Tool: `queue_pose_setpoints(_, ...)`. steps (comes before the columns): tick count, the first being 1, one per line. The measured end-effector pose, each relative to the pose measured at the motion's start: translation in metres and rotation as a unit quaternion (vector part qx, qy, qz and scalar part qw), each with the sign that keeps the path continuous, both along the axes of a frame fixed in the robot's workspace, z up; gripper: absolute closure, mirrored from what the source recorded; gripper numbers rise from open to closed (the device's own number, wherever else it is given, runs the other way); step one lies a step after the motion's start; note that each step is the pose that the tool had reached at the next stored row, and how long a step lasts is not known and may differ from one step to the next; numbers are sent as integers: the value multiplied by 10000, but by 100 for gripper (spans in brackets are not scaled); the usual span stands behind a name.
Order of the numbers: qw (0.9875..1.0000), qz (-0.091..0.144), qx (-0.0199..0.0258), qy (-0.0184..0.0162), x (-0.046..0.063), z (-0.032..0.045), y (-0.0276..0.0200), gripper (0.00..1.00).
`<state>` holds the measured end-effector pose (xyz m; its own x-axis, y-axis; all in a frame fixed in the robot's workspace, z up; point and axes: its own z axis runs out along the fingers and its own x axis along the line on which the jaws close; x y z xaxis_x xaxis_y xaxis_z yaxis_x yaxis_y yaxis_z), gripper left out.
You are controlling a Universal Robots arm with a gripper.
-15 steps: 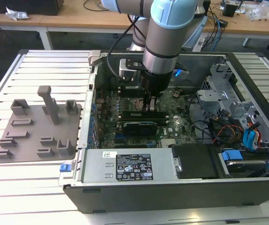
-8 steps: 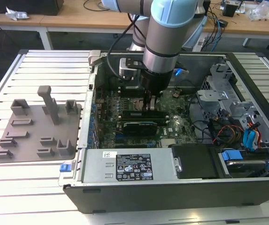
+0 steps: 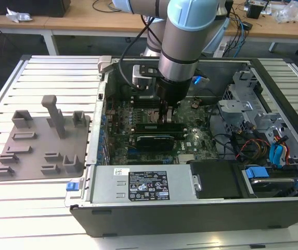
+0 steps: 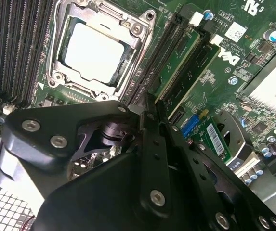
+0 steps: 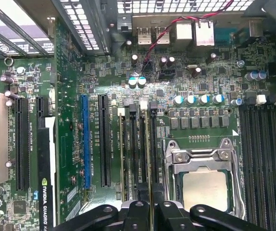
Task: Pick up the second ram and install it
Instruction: 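Insert the second ram into the second slot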
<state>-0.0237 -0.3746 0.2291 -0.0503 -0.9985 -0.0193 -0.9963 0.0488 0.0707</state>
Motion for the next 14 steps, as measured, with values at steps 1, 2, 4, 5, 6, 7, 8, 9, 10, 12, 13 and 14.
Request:
queue_pose_setpoints(1,10000,1,1,0,0,2,0,87)
queue_pose_setpoints(2,10000,2,1,-1,0,7,1,87)
queue_pose_setpoints(4,10000,5,-2,0,0,13,-5,87)
queue_pose_setpoints(5,10000,9,-1,-1,0,12,-8,87)
queue_pose_setpoints(6,10000,9,-2,0,0,10,-10,87)
queue_pose_setpoints(7,10000,10,-2,0,0,5,-11,87)
queue_pose_setpoints(8,10000,11,-2,1,0,-7,-11,87)
queue_pose_setpoints(9,10000,11,-2,0,0,-16,-11,87)
queue_pose_setpoints(10,10000,11,-3,0,0,-18,-11,87)
queue_pose_setpoints(12,10000,11,-1,-2,-3,-18,-10,87)
queue_pose_setpoints(13,10000,12,-1,-3,-5,-14,-10,87)
queue_pose_setpoints(14,10000,11,-2,-1,-8,-12,-10,87)
